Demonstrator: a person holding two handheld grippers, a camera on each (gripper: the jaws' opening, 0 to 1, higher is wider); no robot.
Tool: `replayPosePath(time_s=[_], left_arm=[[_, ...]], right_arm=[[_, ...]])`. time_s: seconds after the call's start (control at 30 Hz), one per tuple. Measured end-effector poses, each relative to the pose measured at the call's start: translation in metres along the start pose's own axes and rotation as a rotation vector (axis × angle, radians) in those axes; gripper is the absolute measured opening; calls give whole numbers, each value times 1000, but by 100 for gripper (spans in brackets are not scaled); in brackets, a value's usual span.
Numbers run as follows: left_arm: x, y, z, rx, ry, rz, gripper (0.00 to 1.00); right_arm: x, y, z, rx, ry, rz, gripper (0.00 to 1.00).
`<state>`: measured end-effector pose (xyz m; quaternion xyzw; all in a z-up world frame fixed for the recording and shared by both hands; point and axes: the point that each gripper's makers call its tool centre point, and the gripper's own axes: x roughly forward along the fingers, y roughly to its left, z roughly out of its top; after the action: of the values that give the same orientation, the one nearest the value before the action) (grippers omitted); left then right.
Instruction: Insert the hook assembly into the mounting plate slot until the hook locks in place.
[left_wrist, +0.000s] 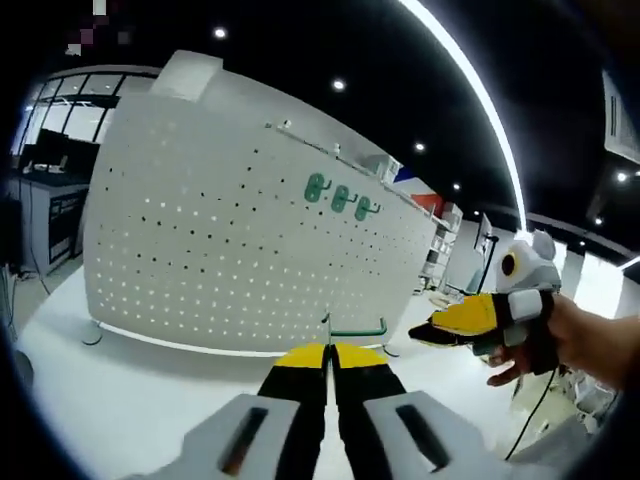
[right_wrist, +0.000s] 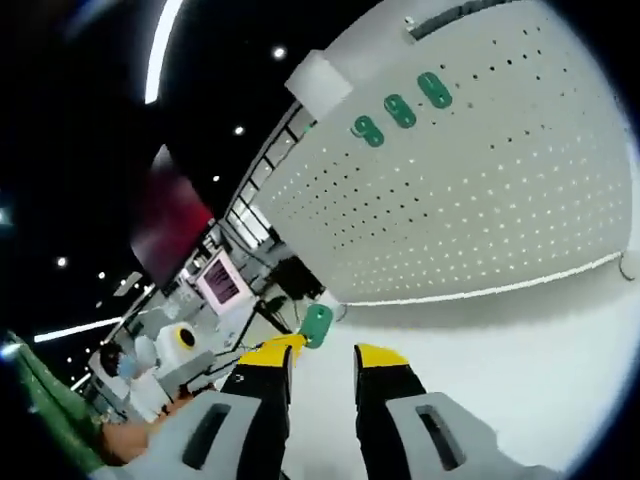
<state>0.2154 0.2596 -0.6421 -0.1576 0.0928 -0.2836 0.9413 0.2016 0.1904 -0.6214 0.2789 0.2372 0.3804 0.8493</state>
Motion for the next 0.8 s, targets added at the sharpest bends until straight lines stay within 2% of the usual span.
replayPosePath(time_s=[0.03,0.27,0.47,0.8], left_arm=[[-3,-3,3,4,-10,-4,2],[-15,-14,12,-11,-58,-10,2],[-23,-27,14,0,-71,-31,2],[-31,-38,12,1,-79,-41,2]], right_arm=[[0,4,0,28,-5,1,22],[1,21,-1,52,-13,0,19],[2,28,-7,66,6,-16,15],[5,35,-12,101,-30,-27,12]])
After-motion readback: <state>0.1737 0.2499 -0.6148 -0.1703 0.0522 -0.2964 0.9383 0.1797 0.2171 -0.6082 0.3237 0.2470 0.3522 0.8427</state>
